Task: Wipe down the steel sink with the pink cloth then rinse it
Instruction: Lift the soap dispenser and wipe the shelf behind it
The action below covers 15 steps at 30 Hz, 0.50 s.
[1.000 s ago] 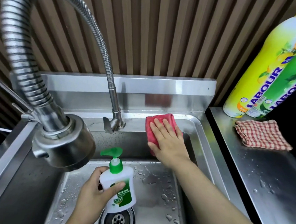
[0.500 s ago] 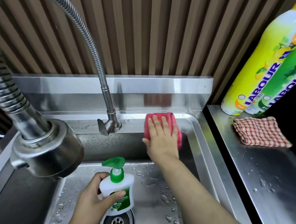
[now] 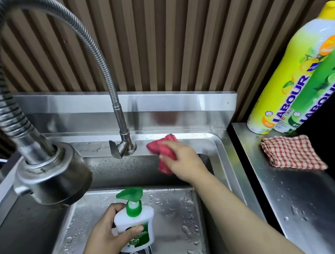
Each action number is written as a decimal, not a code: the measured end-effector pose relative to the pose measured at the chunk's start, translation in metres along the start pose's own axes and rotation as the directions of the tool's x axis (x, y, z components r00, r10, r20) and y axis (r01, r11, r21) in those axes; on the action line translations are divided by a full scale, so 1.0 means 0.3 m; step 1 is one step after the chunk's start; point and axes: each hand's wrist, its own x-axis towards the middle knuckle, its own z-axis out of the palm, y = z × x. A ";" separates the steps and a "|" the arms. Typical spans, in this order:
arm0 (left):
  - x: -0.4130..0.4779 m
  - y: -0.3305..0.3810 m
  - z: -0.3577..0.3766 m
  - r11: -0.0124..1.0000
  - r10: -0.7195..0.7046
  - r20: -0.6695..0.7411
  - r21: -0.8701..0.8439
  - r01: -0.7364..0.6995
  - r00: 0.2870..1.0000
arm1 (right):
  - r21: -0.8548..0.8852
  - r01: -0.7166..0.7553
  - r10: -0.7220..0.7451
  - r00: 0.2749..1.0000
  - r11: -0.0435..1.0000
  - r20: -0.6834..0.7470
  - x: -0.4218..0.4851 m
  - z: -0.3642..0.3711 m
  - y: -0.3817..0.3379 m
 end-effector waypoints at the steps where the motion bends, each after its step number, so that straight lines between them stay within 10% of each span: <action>1: -0.001 0.002 -0.005 1.000 -0.008 0.000 -0.006 0.008 1.000 | 0.240 -0.067 0.094 0.991 0.968 -0.100 0.014 -0.008 -0.029; 5: -0.009 -0.028 -0.033 0.999 -0.040 -0.068 -0.003 0.040 0.997 | 0.595 -0.022 0.156 0.972 0.803 -0.174 0.154 -0.003 -0.159; 11: -0.015 -0.052 -0.067 0.998 -0.068 -0.105 -0.015 0.067 0.992 | 0.525 -0.285 0.070 0.918 0.802 0.391 0.300 0.098 -0.204; 15: -0.011 -0.067 -0.087 0.997 -0.076 -0.122 -0.010 0.075 0.990 | 0.260 -0.248 0.103 0.878 0.933 0.467 0.334 0.061 -0.208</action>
